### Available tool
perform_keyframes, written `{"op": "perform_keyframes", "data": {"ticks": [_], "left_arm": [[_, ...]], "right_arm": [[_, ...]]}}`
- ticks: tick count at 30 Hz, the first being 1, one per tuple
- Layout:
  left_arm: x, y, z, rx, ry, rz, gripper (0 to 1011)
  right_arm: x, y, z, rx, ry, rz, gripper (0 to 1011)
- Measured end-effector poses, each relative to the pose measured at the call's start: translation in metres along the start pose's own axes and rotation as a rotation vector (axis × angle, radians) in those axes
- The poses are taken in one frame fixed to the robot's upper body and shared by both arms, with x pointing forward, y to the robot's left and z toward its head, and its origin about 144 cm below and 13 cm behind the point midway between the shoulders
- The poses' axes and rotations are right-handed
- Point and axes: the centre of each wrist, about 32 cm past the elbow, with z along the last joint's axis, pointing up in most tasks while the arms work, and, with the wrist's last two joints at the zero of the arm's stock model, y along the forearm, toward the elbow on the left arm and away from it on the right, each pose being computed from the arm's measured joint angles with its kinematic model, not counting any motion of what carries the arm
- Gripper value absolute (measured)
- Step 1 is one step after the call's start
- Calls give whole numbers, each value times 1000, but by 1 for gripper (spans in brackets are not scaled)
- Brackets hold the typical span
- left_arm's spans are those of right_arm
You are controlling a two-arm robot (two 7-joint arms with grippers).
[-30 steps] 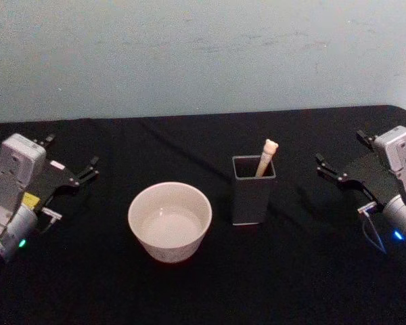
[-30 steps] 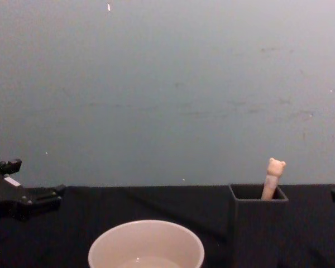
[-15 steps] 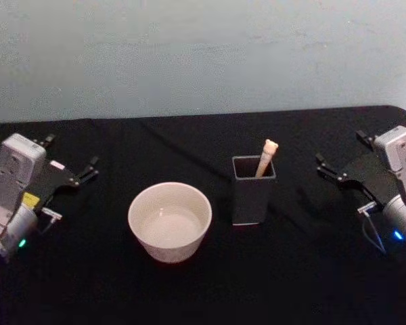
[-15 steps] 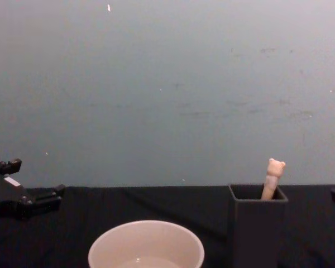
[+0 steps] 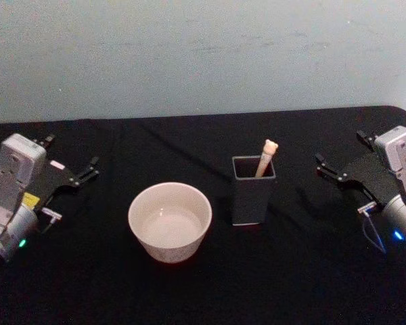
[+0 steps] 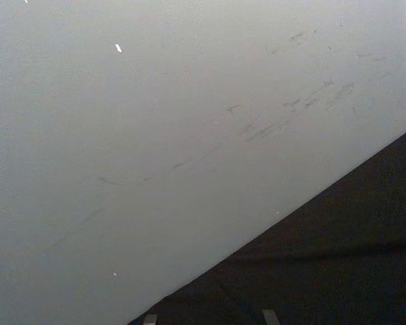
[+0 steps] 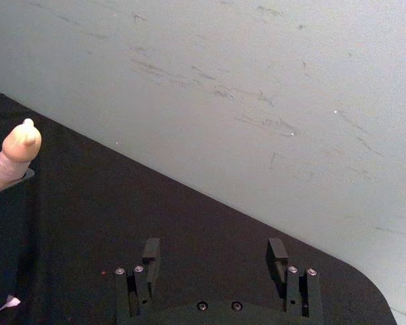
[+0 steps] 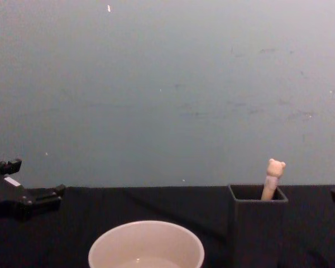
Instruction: Pick up the stirring spoon with one hand, stir inside the cup, then place it back in its original position.
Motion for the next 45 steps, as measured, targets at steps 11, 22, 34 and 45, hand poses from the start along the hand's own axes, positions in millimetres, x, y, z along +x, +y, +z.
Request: {"op": "perform_keyframes", "data": {"ticks": [11, 22, 34, 45], "left_arm": [[0, 0, 0, 0, 0, 0, 1001], [0, 0, 0, 0, 0, 0, 1001], [0, 0, 0, 0, 0, 0, 1001], [0, 0, 0, 0, 0, 0, 1001]], "right_arm": [[3, -1, 2, 6, 24, 11, 1002], [13, -12, 19, 54, 243, 157, 1000], [16, -11, 26, 32, 426, 405, 1002], [7, 15, 27, 45, 429, 444, 1002]]}}
